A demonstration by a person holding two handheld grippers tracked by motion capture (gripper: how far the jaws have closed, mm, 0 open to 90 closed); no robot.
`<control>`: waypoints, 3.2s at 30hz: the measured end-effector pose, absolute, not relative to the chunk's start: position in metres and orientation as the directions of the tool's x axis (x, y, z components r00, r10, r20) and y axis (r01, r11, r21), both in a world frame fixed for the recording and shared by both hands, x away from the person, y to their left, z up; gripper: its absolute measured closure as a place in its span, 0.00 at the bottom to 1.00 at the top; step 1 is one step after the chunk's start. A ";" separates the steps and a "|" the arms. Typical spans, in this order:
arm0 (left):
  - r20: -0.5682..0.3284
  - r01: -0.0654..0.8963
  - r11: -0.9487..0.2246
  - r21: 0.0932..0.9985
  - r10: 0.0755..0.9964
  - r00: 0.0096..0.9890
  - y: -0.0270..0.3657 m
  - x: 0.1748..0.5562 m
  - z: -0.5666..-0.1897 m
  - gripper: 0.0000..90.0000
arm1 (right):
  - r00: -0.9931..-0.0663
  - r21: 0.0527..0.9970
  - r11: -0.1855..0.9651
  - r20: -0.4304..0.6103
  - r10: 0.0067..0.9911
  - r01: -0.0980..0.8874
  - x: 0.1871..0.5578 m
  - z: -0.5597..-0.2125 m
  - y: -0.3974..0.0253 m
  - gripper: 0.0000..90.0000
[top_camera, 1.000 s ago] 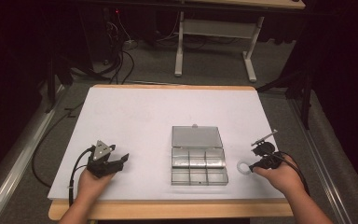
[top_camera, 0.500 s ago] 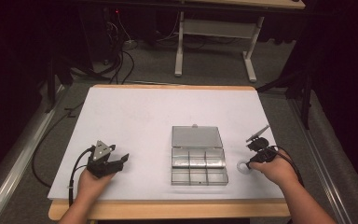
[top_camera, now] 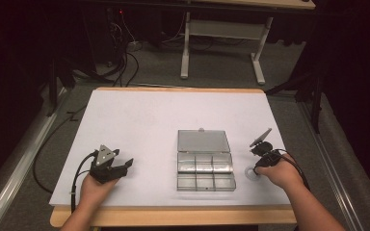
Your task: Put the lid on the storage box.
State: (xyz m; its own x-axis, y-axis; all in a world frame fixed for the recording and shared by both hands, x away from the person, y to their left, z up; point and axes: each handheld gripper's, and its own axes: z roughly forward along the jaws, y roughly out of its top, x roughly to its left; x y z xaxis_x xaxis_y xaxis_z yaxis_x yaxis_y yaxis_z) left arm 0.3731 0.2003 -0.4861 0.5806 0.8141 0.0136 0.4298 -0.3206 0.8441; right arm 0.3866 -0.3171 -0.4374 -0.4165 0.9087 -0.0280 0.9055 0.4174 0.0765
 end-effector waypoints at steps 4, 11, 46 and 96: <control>0.016 0.429 -0.322 0.844 0.814 0.581 0.200 0.373 -0.486 0.37 | -0.429 0.072 0.431 -0.038 0.903 0.900 0.386 -0.437 -0.315 0.92; 0.016 0.429 -0.323 0.844 0.814 0.580 0.200 0.373 -0.486 0.37 | -0.421 0.097 0.422 -0.027 0.907 0.902 0.385 -0.429 -0.315 0.92; 0.025 0.422 -0.326 0.846 0.815 0.579 0.200 0.372 -0.486 0.37 | -0.436 0.161 0.432 -0.009 0.900 0.887 0.377 -0.385 -0.300 0.92; 0.022 0.420 -0.319 0.849 0.817 0.576 0.201 0.372 -0.486 0.37 | -0.559 0.183 0.551 -0.010 0.829 0.814 0.372 -0.365 -0.236 0.92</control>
State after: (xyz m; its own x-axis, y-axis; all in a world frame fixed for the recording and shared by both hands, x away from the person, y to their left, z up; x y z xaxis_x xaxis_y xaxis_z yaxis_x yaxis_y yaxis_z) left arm 0.3720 0.2005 -0.4859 0.5762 0.8170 0.0219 0.4203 -0.3192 0.8494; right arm 0.3724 -0.2360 -0.3653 -0.5588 0.8292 -0.0105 0.8141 0.5510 0.1834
